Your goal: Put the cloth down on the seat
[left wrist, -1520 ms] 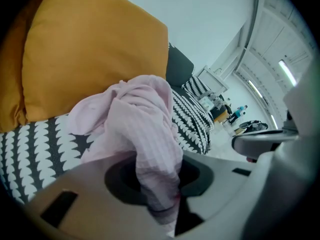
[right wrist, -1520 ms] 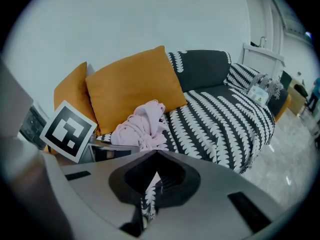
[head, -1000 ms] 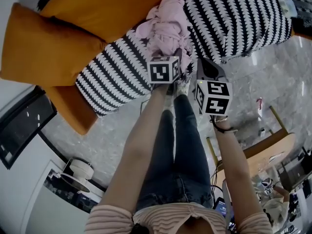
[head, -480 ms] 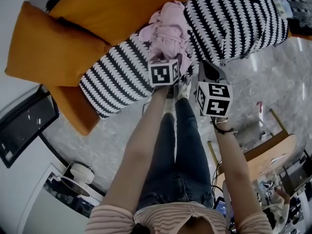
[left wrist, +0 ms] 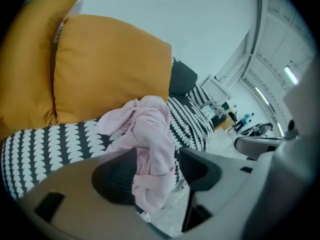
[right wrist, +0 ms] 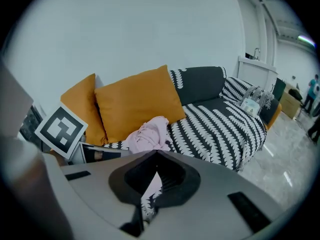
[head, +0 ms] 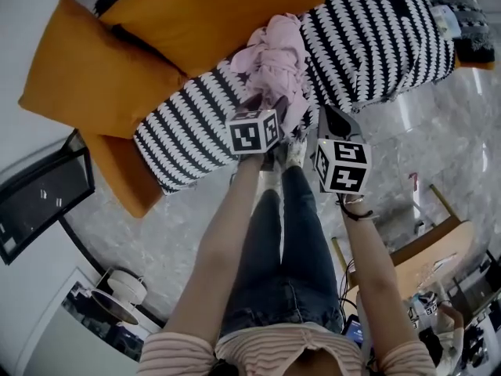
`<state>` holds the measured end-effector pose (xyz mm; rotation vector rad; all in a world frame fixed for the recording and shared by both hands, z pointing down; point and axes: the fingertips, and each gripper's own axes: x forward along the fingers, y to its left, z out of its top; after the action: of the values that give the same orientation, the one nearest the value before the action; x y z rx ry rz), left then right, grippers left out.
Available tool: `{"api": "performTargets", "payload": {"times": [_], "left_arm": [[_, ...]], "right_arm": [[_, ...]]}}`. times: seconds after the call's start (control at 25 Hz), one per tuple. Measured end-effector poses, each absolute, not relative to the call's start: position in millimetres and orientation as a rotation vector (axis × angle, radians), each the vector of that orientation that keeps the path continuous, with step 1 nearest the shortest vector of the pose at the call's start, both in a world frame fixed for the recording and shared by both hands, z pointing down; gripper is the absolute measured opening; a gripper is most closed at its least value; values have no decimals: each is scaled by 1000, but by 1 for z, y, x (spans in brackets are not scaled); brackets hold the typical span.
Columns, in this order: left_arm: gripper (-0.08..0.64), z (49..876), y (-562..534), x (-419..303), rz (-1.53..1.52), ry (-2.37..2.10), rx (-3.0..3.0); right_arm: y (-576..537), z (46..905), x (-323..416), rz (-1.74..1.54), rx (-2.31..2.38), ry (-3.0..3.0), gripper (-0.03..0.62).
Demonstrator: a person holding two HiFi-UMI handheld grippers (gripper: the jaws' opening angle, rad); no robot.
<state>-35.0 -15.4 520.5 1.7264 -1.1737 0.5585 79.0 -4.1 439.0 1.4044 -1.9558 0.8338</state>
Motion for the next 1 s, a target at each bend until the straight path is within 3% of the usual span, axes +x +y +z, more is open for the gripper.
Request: {"api": "performTargets", "payload": {"times": [0.28,0.64,1.0], "left_arm": [[251,476,-5,-45,473,-1182,1775],[41,406,7,-58,373,-1234,1914],[14,331,23,-73,311,-1280,2094]], "right_arm": [[11,408,73,815,1449,-1986,8],[31,354,70,793,1521,-2077,8],[53,296,59,737,1573,-2199,8]]}}
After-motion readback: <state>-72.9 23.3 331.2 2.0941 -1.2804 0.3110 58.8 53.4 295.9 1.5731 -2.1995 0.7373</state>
